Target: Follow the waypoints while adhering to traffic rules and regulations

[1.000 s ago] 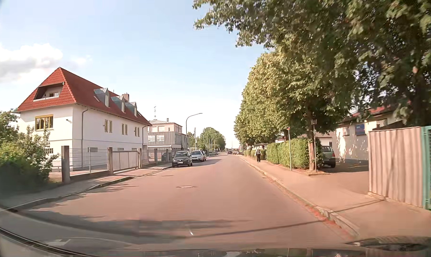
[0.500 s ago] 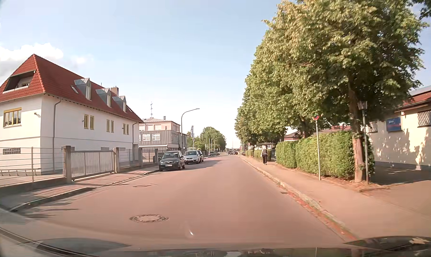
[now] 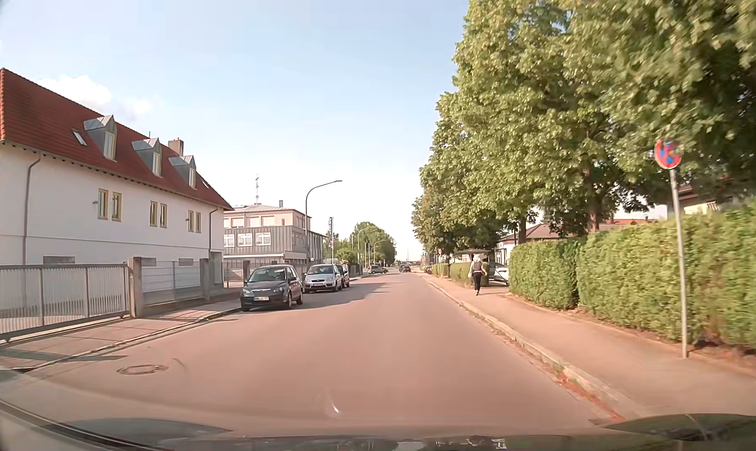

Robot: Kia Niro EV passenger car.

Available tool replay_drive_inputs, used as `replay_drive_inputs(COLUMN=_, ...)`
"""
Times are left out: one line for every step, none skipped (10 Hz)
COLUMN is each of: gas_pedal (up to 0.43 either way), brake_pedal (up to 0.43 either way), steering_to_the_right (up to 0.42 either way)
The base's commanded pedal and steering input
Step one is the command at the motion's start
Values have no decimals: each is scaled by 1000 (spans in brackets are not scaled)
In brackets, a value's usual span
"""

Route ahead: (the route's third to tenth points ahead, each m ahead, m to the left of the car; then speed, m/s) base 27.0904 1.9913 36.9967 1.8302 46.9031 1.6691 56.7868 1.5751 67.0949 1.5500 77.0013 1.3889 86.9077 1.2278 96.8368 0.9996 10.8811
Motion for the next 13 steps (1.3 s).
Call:
replay_drive_inputs(gas_pedal=79, brake_pedal=12, steering_to_the_right=0)
replay_drive_inputs(gas_pedal=79, brake_pedal=12, steering_to_the_right=-1)
replay_drive_inputs(gas_pedal=79, brake_pedal=12, steering_to_the_right=-1)
replay_drive_inputs(gas_pedal=79, brake_pedal=12, steering_to_the_right=0)
replay_drive_inputs(gas_pedal=79, brake_pedal=12, steering_to_the_right=4)
replay_drive_inputs(gas_pedal=79, brake_pedal=18, steering_to_the_right=4)
replay_drive_inputs(gas_pedal=79, brake_pedal=12, steering_to_the_right=4)
replay_drive_inputs(gas_pedal=79, brake_pedal=12, steering_to_the_right=4)
replay_drive_inputs(gas_pedal=79, brake_pedal=12, steering_to_the_right=3)
replay_drive_inputs(gas_pedal=79, brake_pedal=12, steering_to_the_right=2)
replay_drive_inputs(gas_pedal=59, brake_pedal=12, steering_to_the_right=1)
replay_drive_inputs(gas_pedal=59, brake_pedal=12, steering_to_the_right=1)
replay_drive_inputs(gas_pedal=59, brake_pedal=12, steering_to_the_right=1)
